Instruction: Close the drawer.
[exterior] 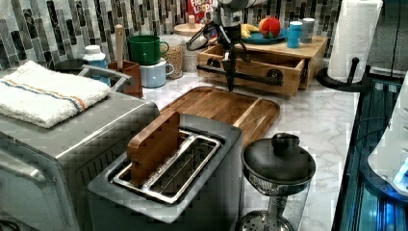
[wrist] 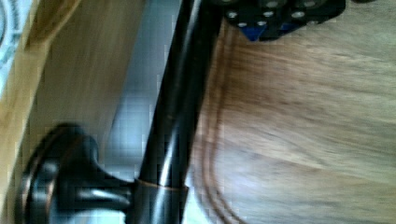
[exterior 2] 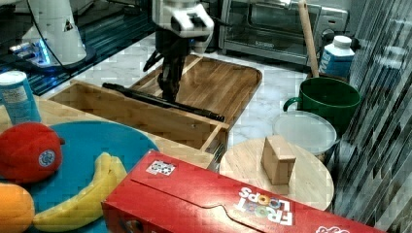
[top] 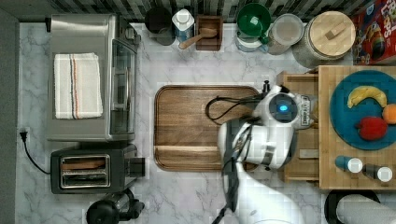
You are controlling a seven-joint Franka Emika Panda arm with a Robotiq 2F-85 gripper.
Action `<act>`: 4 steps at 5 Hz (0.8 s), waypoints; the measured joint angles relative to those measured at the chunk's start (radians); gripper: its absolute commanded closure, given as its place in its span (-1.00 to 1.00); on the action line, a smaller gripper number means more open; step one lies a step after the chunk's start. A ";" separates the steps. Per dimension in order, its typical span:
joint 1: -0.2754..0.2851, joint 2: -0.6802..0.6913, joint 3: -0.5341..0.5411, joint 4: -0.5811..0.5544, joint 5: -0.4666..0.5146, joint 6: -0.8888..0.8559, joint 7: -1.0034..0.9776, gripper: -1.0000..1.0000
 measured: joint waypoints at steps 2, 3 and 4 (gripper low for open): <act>-0.094 0.029 -0.068 0.076 0.009 -0.008 -0.002 1.00; -0.128 0.031 -0.071 0.096 0.022 -0.016 -0.029 1.00; -0.129 0.045 -0.066 0.117 0.023 -0.044 -0.054 1.00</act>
